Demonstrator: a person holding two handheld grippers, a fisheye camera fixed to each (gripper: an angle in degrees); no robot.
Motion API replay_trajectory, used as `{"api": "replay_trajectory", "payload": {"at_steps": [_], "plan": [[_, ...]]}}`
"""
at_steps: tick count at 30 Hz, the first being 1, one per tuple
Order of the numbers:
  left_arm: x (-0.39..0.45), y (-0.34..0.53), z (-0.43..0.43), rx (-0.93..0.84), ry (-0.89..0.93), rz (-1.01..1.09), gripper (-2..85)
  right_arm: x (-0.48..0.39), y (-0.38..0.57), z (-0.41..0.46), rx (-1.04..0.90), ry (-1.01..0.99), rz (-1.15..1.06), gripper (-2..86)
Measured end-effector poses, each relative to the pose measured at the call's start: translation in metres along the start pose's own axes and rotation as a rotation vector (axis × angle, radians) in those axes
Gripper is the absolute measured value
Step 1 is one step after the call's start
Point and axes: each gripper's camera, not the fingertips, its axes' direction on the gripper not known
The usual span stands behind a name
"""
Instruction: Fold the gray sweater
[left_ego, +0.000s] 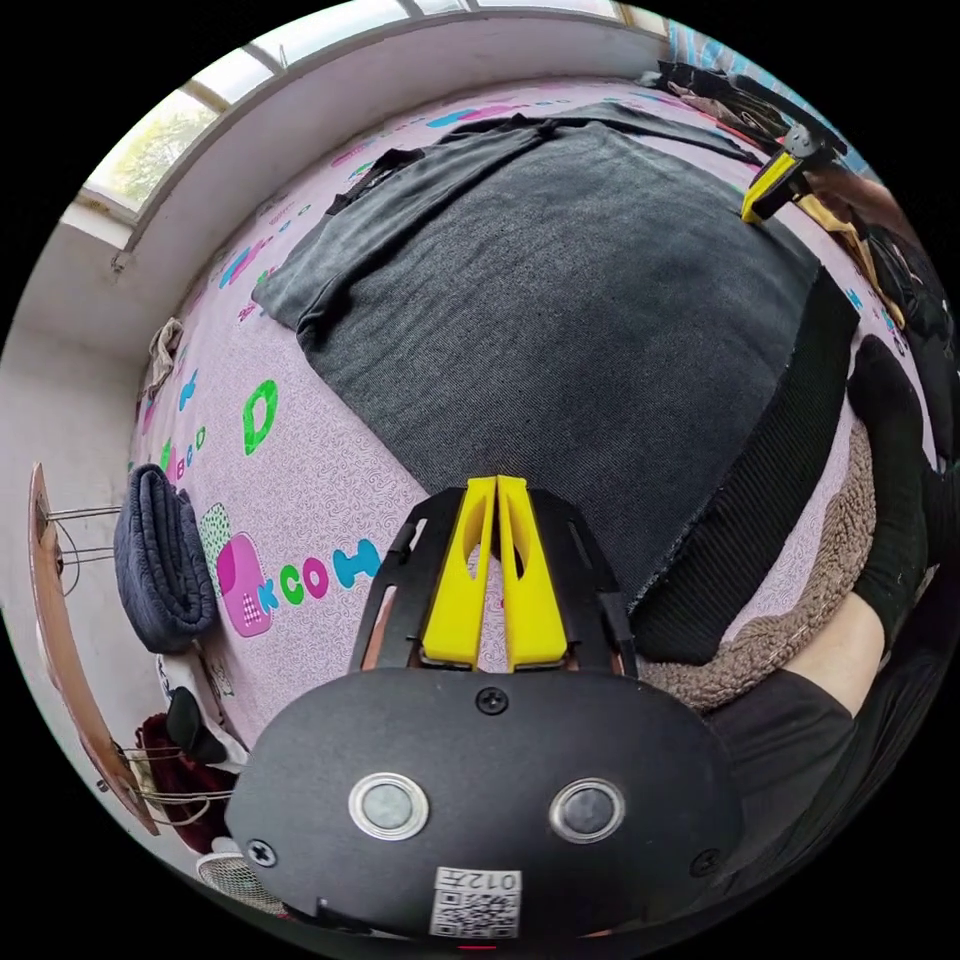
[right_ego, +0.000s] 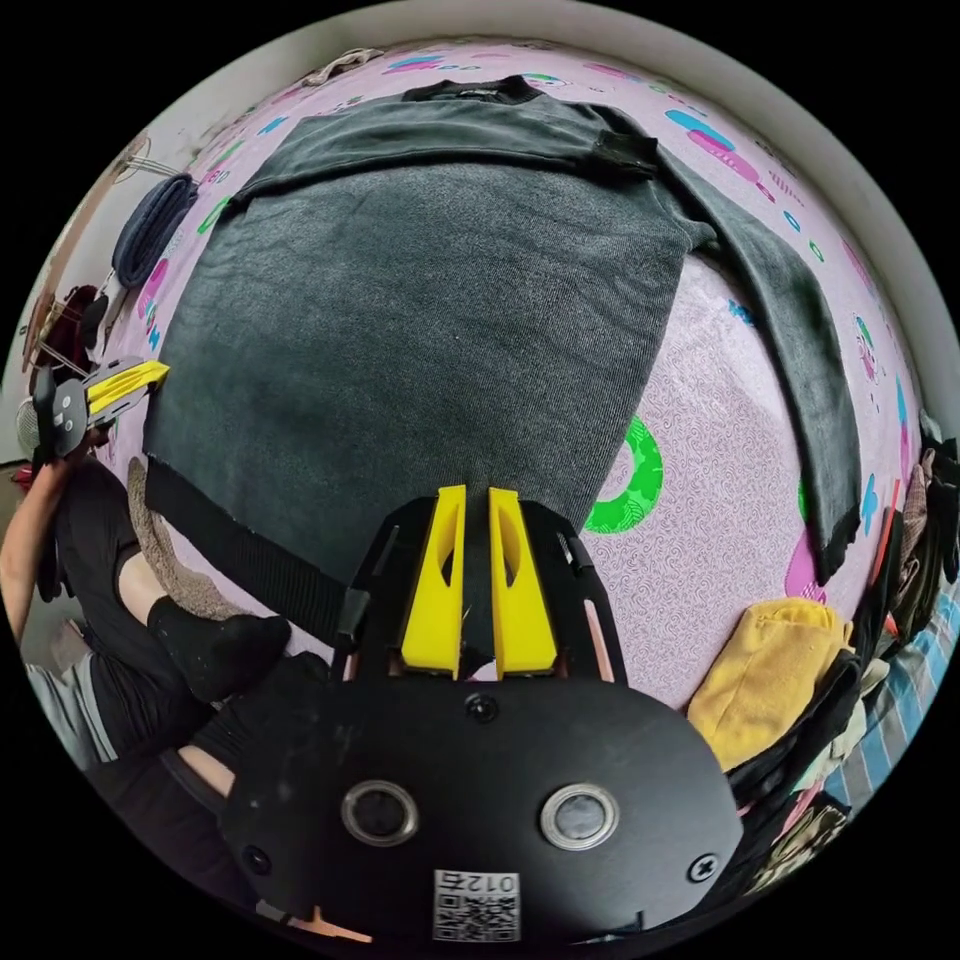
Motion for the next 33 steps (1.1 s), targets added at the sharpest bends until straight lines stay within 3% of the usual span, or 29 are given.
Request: {"api": "replay_trajectory", "payload": {"at_steps": [3,7,15,17,23,33], "plan": [[-0.01,0.008,0.006,0.014,0.059,-0.058,0.0,0.005,-0.006,0.007,-0.034,0.037,-0.098,4.2],[-0.024,0.023,0.016,0.051,0.146,-0.147,-0.1,0.024,-0.006,0.013,-0.005,-0.012,-0.065,4.1],[-0.02,0.011,0.019,0.023,0.074,-0.116,-0.1,0.054,-0.006,0.021,0.025,-0.104,0.055,5.0],[-0.048,-0.009,0.006,0.132,0.093,-0.168,-0.1,0.058,-0.012,0.023,-0.005,-0.116,0.026,5.2],[-0.173,-0.119,0.018,0.234,0.123,-0.396,0.0,0.075,-0.031,0.031,-0.11,-0.121,-0.043,4.6],[-0.293,-0.24,0.148,0.055,0.083,-0.63,0.0,0.094,-0.014,0.039,-0.023,-0.136,-0.051,3.8]]}}
